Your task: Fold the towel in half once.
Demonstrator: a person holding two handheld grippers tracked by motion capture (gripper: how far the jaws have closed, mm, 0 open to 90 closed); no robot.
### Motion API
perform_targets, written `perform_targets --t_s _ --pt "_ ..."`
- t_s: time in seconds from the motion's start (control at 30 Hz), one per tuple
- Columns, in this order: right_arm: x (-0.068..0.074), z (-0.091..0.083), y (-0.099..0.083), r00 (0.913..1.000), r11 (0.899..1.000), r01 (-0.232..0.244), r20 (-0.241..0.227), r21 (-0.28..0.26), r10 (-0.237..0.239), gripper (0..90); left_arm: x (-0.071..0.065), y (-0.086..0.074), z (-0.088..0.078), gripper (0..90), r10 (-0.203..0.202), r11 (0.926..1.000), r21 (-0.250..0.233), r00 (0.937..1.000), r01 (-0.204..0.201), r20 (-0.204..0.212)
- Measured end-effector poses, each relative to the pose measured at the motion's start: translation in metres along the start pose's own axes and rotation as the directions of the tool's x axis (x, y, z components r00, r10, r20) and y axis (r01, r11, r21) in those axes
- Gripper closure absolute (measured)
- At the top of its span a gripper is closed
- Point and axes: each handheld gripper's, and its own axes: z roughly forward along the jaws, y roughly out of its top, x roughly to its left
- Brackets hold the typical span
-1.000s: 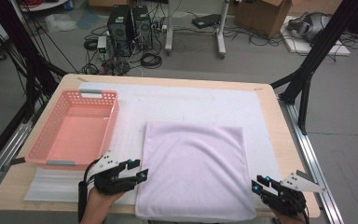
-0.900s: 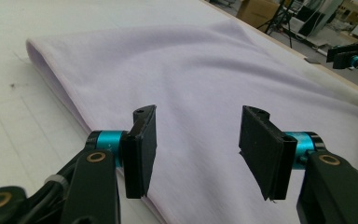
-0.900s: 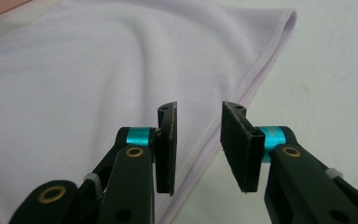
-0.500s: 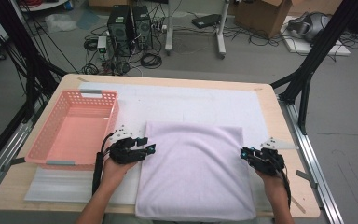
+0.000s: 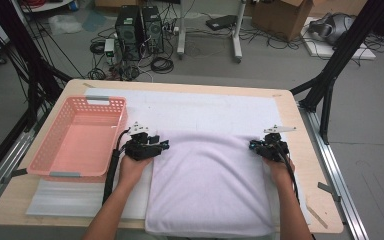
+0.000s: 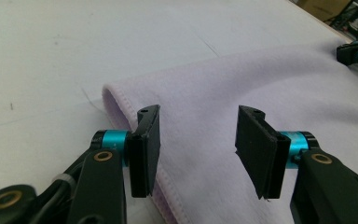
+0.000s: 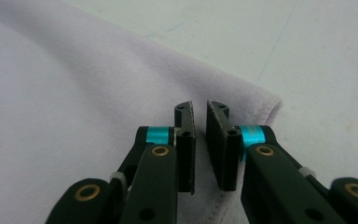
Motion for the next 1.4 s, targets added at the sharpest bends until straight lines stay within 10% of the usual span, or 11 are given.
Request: perform_targets --t_s 0.17,0.5,0.73,1.0,1.13,1.4 --pt "-0.008 0.003 0.002 0.9928 1.0 0.02 0.118 -0.011 -0.019 87.2 0.007 0.0 0.007 50.6 -0.015 0.9997 0.016 0.9992 0.016 -0.038" --pt "-0.009 -0.013 0.002 0.9947 1.0 -0.024 0.099 -0.02 0.025 55.2 0.011 0.003 0.017 45.6 -0.029 0.9965 0.076 0.9952 0.036 -0.093" --pt "-0.017 -0.008 0.0 0.9981 0.998 -0.037 0.051 0.043 0.035 52.8 0.013 0.004 0.021 52.0 -0.054 0.9953 0.078 0.9965 0.059 -0.063" --pt "-0.007 -0.009 0.0 1.0 0.998 -0.006 0.001 0.067 0.006 80.5 0.003 0.006 0.027 83.2 0.038 0.9927 0.117 0.9957 -0.028 -0.085" --pt "-0.013 -0.009 -0.001 0.9973 0.997 -0.058 -0.041 0.057 0.061 85.4 0.007 0.007 0.026 85.4 -0.017 0.9939 0.108 0.9974 0.025 -0.069" --pt "-0.025 -0.004 0.014 0.9998 0.999 -0.016 0.013 -0.032 0.016 86.3 0.013 0.035 0.024 85.6 -0.059 0.9978 0.024 0.9947 0.062 -0.084"
